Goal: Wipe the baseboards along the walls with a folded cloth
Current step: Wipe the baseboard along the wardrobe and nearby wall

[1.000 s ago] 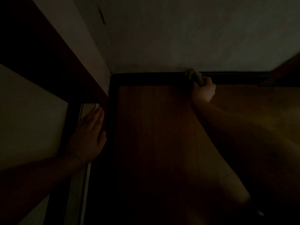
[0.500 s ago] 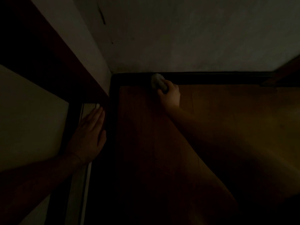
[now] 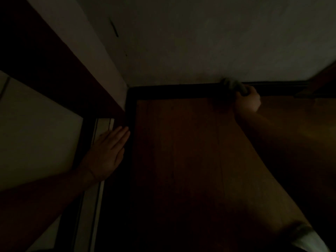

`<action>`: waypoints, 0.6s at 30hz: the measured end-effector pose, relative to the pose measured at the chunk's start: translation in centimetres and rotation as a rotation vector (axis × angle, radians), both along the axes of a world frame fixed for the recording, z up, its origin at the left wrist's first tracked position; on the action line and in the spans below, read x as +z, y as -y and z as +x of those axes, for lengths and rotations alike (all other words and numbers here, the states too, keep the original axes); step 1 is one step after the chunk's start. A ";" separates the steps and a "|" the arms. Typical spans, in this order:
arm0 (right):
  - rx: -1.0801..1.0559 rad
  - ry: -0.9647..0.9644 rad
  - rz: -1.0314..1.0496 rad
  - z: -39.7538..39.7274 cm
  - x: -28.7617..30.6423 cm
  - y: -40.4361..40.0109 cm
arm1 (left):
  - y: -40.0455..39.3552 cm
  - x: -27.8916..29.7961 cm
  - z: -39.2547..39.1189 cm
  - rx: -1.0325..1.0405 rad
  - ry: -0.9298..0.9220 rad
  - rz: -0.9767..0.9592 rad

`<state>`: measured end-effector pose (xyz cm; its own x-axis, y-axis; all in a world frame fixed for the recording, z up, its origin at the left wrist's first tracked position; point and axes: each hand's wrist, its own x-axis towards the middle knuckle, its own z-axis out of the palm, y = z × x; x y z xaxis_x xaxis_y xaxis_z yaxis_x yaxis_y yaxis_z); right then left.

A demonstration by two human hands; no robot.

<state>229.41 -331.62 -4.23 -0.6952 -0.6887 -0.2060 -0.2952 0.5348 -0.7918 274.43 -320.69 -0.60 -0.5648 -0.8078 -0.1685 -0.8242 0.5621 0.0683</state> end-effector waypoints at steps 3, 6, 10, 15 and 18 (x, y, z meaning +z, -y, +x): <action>0.096 -0.036 0.040 0.1 0.7 -0.7 | 0.3 -0.1 -0.3 -0.144 0.113 0.014; 0.211 -0.021 0.031 2.4 1.3 -1.8 | 1.1 0.2 -0.8 -0.246 0.245 0.031; 0.410 -0.001 0.002 6.5 1.5 -3.5 | 1.7 -0.6 -2.2 -0.292 0.476 0.030; 0.587 0.063 -0.035 12.3 1.1 -4.4 | 0.7 -2.3 -7.2 0.017 0.515 0.364; 0.684 0.079 -0.066 16.0 0.7 -4.0 | -0.2 -3.5 -9.7 0.285 0.365 0.455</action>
